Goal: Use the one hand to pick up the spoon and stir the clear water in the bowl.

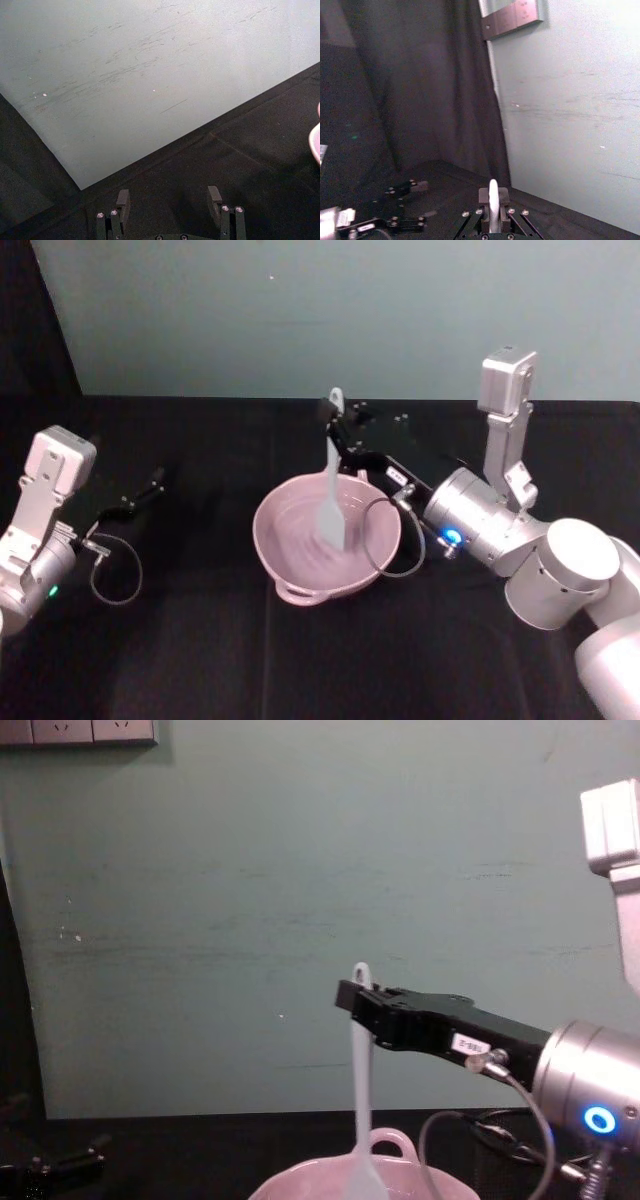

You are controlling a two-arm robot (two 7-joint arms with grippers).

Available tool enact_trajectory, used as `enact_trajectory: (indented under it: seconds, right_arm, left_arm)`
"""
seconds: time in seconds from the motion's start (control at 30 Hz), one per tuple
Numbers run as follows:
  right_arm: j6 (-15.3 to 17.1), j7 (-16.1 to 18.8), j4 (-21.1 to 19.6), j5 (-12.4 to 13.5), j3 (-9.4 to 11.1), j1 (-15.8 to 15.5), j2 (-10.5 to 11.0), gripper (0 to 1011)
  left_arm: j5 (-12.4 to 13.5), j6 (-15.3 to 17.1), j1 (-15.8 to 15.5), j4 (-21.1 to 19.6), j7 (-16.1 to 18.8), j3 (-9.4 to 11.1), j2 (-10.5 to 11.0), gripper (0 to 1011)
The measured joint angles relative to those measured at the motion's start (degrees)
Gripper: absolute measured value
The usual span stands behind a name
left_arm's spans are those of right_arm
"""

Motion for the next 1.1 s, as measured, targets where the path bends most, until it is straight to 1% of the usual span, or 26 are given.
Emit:
enact_trajectory:
  seconds: [0.13,0.27,0.47,0.63,0.7,0.93,1.03,1.1]
  right_arm:
    - [0.05,0.51,-0.15,-0.16,-1.04,0.25,-0.69,118]
    - [-0.03,0.91,0.96,-0.21,-2.0,1.42,-1.79,118]
    - [-0.77,0.99,2.69,-0.17,-2.33,2.74,-3.03,118]
    - [-1.17,0.98,2.9,0.04,-2.23,3.3,-3.33,117]
    - [-1.17,0.96,2.35,0.05,-2.12,3.3,-3.21,118]
    - [-1.15,0.04,-3.32,0.16,-0.69,2.55,-1.35,118]
    - [-1.07,-0.74,-7.37,0.37,0.67,1.67,0.24,118]
    - [-1.05,-1.13,-8.87,0.54,1.3,1.22,0.9,118]
  left_arm:
    - [0.0,0.0,0.0,0.0,0.0,0.0,0.0,1011]
    - [0.0,0.0,0.0,0.0,0.0,0.0,0.0,1011]
    - [0.0,0.0,0.0,0.0,0.0,0.0,0.0,1011]
    - [0.0,0.0,0.0,0.0,0.0,0.0,0.0,1011]
    - [0.0,0.0,0.0,0.0,0.0,0.0,0.0,1011]
    - [0.0,0.0,0.0,0.0,0.0,0.0,0.0,1011]
    - [0.0,0.0,0.0,0.0,0.0,0.0,0.0,1011]
    - [0.0,0.0,0.0,0.0,0.0,0.0,0.0,1011]
